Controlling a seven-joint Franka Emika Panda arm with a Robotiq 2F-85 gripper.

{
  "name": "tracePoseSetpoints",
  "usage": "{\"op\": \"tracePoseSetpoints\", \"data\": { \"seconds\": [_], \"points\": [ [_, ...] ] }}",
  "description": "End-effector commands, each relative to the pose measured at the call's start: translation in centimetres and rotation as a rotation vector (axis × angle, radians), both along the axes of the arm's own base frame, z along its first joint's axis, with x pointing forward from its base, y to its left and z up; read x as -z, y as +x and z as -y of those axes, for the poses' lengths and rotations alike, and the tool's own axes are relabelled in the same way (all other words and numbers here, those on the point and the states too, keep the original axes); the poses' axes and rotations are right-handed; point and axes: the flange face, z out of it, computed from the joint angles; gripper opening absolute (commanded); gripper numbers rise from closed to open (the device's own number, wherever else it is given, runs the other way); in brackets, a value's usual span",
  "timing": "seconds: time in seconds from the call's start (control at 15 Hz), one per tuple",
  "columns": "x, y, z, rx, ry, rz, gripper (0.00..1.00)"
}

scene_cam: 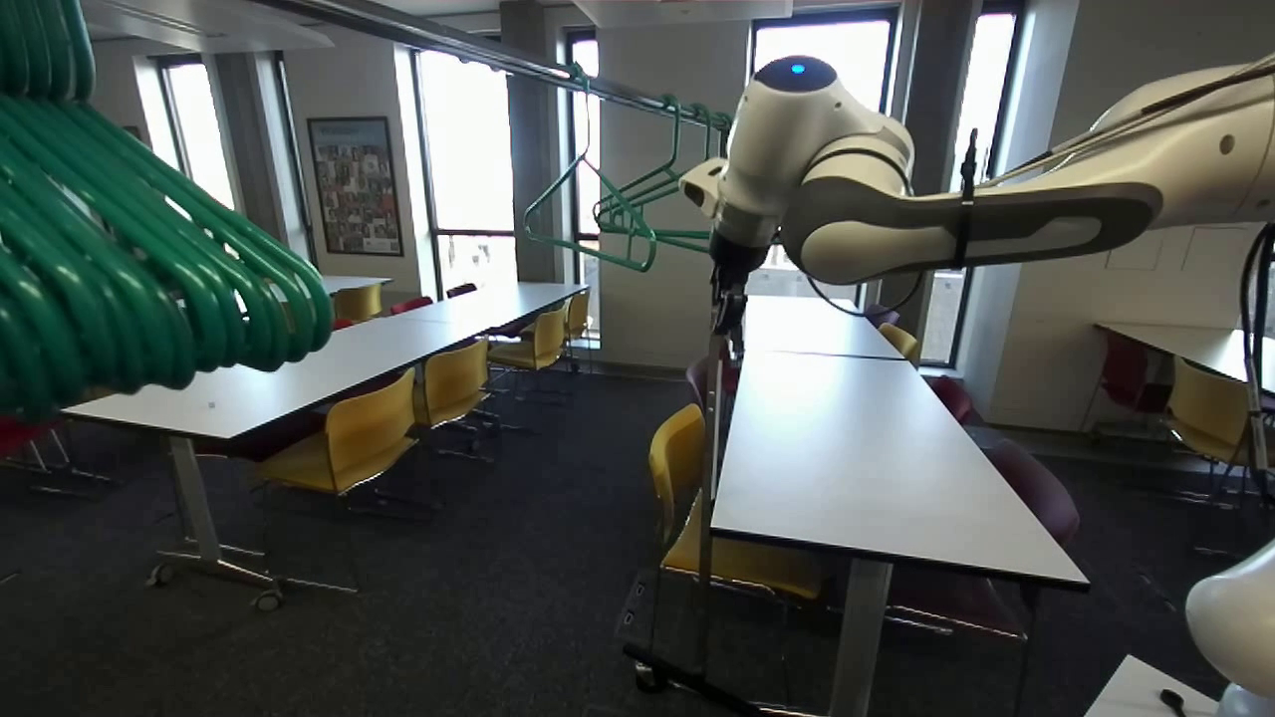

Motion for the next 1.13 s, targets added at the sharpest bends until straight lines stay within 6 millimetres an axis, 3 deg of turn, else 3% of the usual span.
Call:
{"op": "tracePoseSetpoints", "data": {
  "seconds": [0.0,0.27,0.53,0.73,0.8,1.07],
  "points": [
    [4.5,-1.1,1.6,0.025,0.206,-0.1,1.0],
    [10.8,-3.8,3.7,0.123,0.441,-0.328,1.0],
    [14.6,-8.8,7.2,0.31,0.602,-0.512,1.0],
    [15.1,-11.4,9.3,0.408,0.586,-0.455,1.0],
    [15.6,-8.5,8.1,0.369,0.576,-0.514,1.0],
    [15.3,-10.8,8.9,0.399,0.58,-0.488,1.0]
  ]
}}
